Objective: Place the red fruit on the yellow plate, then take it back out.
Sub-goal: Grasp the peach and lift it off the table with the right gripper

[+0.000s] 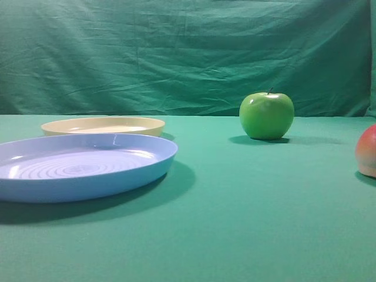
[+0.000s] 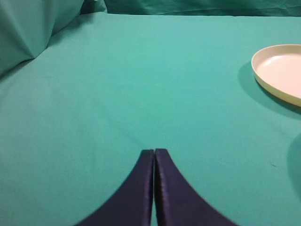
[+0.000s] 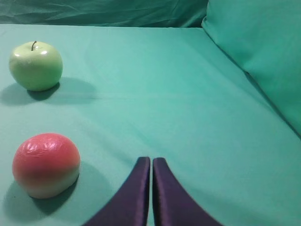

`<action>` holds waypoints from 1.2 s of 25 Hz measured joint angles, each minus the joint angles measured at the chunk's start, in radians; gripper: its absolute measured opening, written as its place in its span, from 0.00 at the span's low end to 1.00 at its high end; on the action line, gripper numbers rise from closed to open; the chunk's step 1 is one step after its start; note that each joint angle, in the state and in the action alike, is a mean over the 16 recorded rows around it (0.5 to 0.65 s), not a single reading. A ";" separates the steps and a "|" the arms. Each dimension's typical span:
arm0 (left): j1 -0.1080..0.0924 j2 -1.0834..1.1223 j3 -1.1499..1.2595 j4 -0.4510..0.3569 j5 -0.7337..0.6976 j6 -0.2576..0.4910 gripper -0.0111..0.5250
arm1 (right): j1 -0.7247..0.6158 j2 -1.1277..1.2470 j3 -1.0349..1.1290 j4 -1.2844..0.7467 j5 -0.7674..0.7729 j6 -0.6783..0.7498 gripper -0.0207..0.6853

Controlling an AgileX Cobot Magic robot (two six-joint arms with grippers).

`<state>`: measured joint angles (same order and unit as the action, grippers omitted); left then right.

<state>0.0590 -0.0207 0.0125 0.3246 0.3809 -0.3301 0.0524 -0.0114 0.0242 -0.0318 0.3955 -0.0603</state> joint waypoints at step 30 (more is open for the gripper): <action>0.000 0.000 0.000 0.000 0.000 0.000 0.02 | 0.000 0.000 -0.003 0.002 -0.013 0.001 0.03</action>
<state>0.0590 -0.0207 0.0125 0.3246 0.3809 -0.3301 0.0524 -0.0112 0.0210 -0.0295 0.3826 -0.0598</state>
